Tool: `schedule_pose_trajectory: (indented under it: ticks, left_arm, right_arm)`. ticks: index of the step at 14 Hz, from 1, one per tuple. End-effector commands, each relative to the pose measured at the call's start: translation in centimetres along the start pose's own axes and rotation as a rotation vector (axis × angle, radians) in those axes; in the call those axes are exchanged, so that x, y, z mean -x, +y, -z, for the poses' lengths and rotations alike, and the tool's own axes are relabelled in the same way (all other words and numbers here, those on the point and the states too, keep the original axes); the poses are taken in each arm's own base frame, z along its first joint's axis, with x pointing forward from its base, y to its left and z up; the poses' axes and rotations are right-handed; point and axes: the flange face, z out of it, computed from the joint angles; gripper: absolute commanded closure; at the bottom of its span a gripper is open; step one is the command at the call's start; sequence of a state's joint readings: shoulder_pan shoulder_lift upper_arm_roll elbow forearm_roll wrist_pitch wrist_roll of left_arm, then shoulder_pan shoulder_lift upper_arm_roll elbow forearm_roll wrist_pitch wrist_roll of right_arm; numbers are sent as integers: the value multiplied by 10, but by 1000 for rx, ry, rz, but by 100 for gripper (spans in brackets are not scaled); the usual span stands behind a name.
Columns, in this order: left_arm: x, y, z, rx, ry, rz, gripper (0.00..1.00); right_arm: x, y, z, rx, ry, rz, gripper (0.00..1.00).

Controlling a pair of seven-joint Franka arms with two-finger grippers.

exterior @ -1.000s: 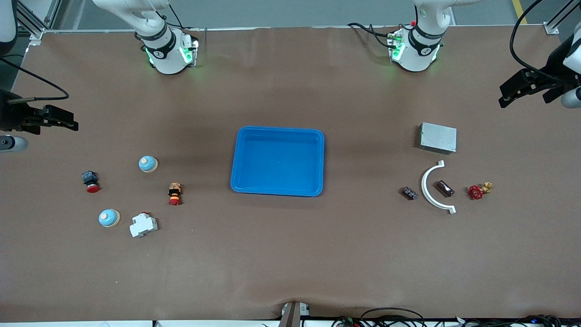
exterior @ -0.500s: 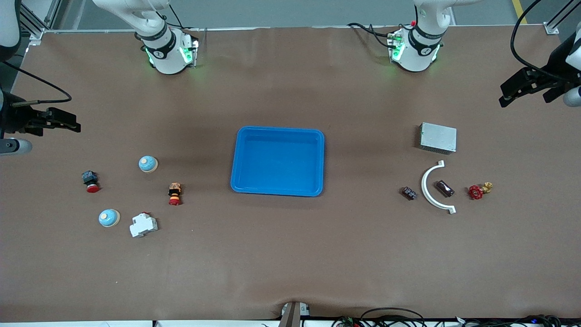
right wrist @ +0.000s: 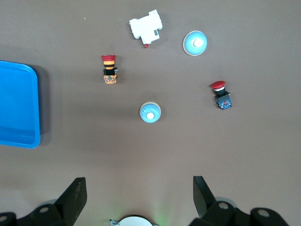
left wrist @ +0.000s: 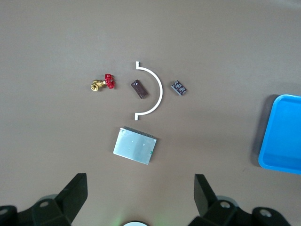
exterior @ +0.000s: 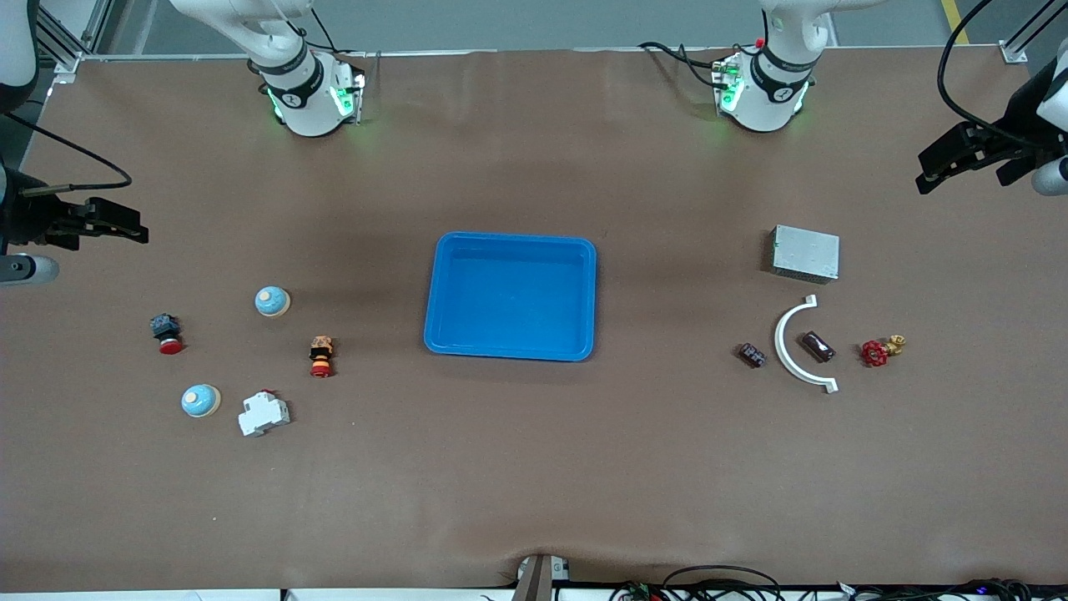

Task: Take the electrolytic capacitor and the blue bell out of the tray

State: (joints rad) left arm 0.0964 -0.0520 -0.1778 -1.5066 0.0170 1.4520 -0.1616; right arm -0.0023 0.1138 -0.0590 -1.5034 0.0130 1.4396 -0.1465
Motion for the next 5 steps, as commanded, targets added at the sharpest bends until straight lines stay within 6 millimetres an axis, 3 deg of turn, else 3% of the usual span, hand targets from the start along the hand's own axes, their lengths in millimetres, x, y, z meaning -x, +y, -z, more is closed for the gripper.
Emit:
schedule_pose_trajectory:
  ticks: [1, 5]
  left_arm:
    - [6, 0, 9, 14, 3, -5, 0]
    - [7, 3, 9, 14, 0, -10, 0]
  right_arm:
    - [-3, -1, 2, 9, 0, -13, 0]
    - [-7, -1, -3, 10, -11, -13, 0]
